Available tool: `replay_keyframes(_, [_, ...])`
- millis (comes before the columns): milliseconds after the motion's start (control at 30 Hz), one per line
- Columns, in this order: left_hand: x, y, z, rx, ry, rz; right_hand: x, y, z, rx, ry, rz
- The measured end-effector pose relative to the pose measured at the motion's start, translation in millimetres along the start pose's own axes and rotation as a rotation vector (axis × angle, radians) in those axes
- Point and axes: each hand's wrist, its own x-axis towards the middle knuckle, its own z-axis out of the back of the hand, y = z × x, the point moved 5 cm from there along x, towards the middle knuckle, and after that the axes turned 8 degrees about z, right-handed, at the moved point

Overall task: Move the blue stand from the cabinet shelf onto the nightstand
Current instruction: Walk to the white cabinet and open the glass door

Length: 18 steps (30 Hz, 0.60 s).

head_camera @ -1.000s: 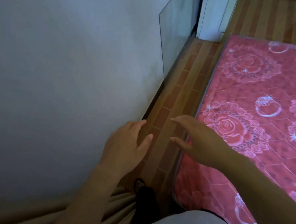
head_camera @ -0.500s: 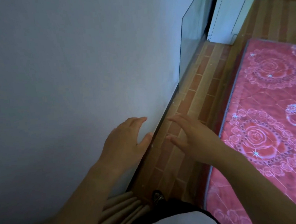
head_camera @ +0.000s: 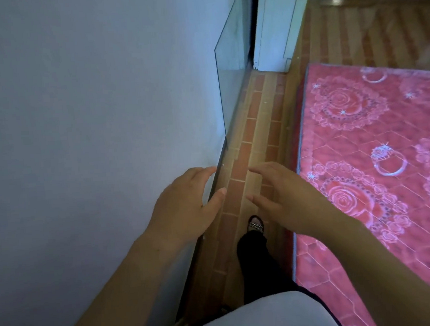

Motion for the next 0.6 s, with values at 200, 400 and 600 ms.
replay_keyframes(200, [116, -62, 2, 0.022, 0.05, -0.109, 62, -77, 53, -0.018, -0.086, -0.084])
replay_keyframes(400, [242, -155, -1, 0.034, 0.102, -0.237, 115, -163, 140, -0.088, -0.142, -0.177])
replay_keyframes(600, [336, -218, -1, 0.064, 0.124, -0.299, 154, -237, 195, -0.107, -0.156, -0.274])
